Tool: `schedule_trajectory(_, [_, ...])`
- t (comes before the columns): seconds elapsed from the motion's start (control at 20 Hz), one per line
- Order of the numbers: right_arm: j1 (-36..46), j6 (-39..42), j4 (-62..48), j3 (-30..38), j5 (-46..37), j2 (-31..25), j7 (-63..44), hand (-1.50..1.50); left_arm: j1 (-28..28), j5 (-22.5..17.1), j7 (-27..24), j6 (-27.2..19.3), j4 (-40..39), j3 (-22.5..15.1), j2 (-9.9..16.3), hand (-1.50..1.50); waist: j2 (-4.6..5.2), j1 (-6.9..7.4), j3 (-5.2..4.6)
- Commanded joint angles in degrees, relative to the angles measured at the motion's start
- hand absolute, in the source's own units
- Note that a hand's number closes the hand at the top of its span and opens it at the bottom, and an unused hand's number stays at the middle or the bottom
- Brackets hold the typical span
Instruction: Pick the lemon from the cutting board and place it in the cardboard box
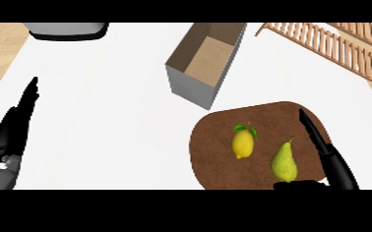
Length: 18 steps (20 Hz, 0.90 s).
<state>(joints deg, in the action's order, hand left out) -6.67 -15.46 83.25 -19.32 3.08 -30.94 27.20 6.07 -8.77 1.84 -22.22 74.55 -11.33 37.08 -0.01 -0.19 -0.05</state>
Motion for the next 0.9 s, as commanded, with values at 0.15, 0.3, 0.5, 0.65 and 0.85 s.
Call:
schedule_trajectory(0.15, [3.19,0.53,2.95,-1.66,-13.01,-12.64,-12.31,-1.50,-1.99,0.51,-0.74,1.29,1.11,0.50,0.23,0.00,-0.14,1.22,-0.17])
schedule_trajectory(0.3, [6.40,5.82,8.02,-4.92,-15.55,-14.48,-23.00,-1.50,-0.70,2.06,0.30,-0.15,0.41,0.02,-1.32,0.00,-0.07,0.87,-0.12])
schedule_trajectory(0.5, [12.58,15.77,11.60,-7.52,-16.87,-17.27,-34.19,-1.50,0.52,0.66,-0.37,2.90,-1.43,2.07,0.02,0.00,0.04,1.12,-0.12])
schedule_trajectory(0.65, [16.54,22.03,10.23,-10.91,-18.79,-16.26,-41.21,-1.50,1.70,1.41,0.17,3.23,-1.63,1.31,-1.09,0.00,0.15,1.25,-0.08])
schedule_trajectory(0.85, [22.85,28.83,10.25,-13.77,-18.31,-8.60,-51.12,-1.50,1.62,3.13,2.15,1.43,0.12,1.87,-1.91,0.00,0.04,1.22,0.02])
